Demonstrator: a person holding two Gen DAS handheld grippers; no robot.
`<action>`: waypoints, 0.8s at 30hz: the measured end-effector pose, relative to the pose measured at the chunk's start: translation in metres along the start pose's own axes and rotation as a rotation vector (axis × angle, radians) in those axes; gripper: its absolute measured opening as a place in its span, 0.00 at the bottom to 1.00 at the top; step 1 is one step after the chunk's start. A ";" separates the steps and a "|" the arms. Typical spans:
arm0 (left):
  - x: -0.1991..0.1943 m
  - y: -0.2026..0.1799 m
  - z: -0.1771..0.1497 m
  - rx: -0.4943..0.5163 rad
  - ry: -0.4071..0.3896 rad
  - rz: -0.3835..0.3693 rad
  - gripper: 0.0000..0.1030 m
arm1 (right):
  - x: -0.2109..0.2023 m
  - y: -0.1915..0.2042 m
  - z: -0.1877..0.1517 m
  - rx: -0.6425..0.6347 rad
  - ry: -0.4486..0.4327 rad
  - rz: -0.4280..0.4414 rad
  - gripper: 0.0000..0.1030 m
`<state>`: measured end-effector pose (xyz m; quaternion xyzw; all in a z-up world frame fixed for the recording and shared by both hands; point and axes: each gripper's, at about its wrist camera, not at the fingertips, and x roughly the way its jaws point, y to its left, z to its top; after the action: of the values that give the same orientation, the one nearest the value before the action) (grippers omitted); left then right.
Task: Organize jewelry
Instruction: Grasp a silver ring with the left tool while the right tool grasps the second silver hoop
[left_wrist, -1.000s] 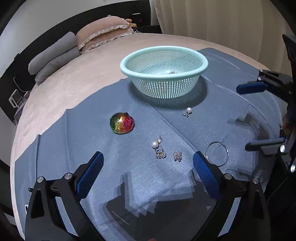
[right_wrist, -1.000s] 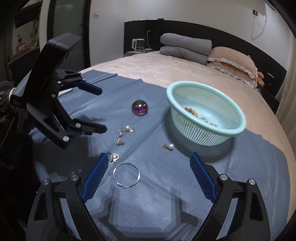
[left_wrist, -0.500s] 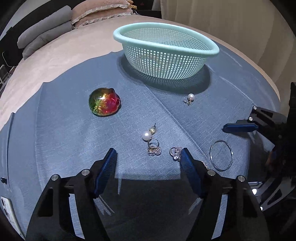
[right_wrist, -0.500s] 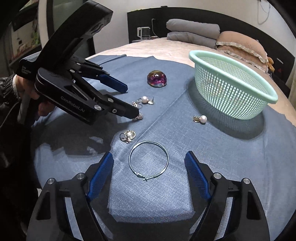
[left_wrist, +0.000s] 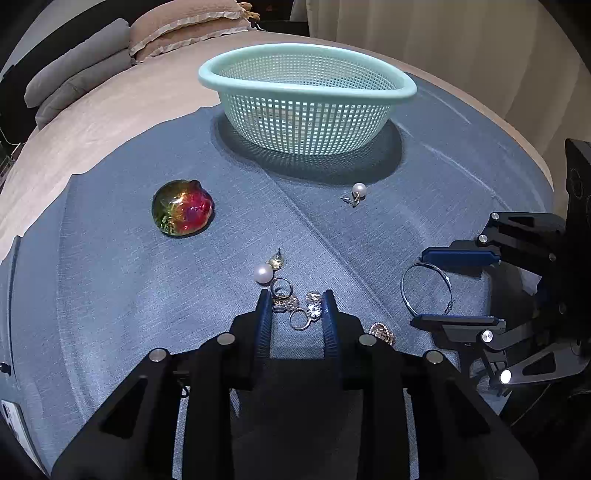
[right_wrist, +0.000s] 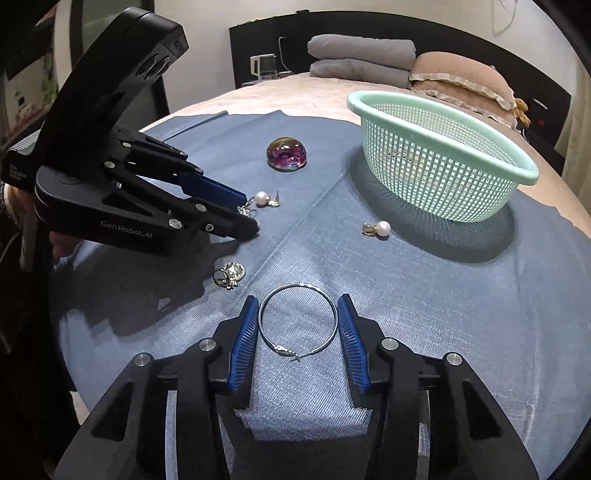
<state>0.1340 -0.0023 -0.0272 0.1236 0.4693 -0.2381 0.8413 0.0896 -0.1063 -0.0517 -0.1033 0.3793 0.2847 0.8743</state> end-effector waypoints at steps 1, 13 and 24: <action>0.000 0.000 0.001 0.000 0.000 -0.002 0.23 | -0.001 0.001 -0.001 -0.005 0.002 -0.004 0.40; -0.017 -0.001 -0.001 -0.038 -0.044 0.008 0.07 | -0.006 0.002 0.000 -0.004 0.019 -0.010 0.40; -0.010 0.010 0.001 -0.079 -0.035 0.052 0.13 | -0.006 0.001 -0.001 -0.006 0.019 -0.006 0.40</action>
<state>0.1357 0.0089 -0.0178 0.0981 0.4601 -0.1998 0.8595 0.0848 -0.1082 -0.0485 -0.1096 0.3865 0.2823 0.8712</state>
